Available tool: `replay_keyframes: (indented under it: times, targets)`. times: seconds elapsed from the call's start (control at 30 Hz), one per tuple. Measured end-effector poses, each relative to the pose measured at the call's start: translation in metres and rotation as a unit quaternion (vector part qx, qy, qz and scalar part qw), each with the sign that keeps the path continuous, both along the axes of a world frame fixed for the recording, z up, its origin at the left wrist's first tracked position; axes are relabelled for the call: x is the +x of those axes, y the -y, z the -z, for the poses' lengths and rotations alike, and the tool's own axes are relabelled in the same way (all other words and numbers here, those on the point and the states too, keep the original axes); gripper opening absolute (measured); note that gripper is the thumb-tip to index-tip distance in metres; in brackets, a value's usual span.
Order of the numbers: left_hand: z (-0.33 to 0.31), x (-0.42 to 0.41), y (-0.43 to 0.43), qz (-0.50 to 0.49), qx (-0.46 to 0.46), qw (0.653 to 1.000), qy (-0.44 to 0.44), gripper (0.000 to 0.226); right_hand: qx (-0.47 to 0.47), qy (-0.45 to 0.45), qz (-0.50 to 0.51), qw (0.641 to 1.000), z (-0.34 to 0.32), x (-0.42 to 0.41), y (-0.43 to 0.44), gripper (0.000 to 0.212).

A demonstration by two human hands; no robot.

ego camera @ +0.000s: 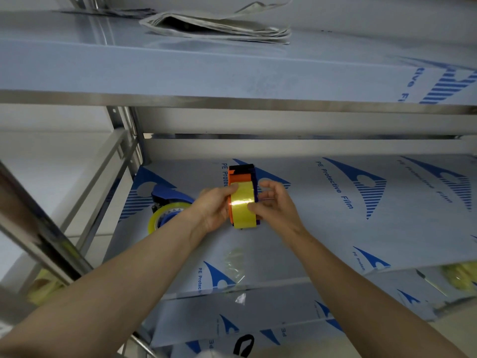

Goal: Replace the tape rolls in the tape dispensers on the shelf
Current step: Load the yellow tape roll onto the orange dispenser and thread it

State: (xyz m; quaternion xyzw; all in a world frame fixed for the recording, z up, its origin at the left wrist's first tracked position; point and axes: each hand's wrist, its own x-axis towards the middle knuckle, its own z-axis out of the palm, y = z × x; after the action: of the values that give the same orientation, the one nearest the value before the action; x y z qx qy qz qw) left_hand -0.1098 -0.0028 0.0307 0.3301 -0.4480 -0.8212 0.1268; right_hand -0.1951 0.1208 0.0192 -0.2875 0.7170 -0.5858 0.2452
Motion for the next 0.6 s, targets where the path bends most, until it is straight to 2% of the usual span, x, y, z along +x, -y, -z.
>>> replay_keyframes:
  times: [0.07,0.2,0.37,0.47,0.6]
  targets:
    - [0.001,0.0,0.001,-0.01,-0.004,1.0,0.004,0.04,-0.018,-0.039,-0.036,0.998,0.001,0.0,-0.002,0.058]
    - [0.001,0.001,0.003,-0.017,-0.027,0.999,0.013,0.035,-0.037,-0.056,-0.047,0.997,-0.003,0.001,0.001,0.046]
    - [-0.001,0.003,0.005,-0.005,-0.032,0.999,0.017,0.033,-0.053,-0.02,-0.038,0.998,-0.009,0.003,0.007,0.042]
    - [-0.005,0.007,0.005,0.043,-0.022,0.999,-0.012,0.029,-0.046,-0.004,-0.033,0.998,-0.011,0.003,0.009,0.035]
    - [-0.006,0.01,0.004,0.071,-0.02,0.997,-0.018,0.037,-0.022,0.044,0.001,0.999,-0.01,-0.001,0.014,0.033]
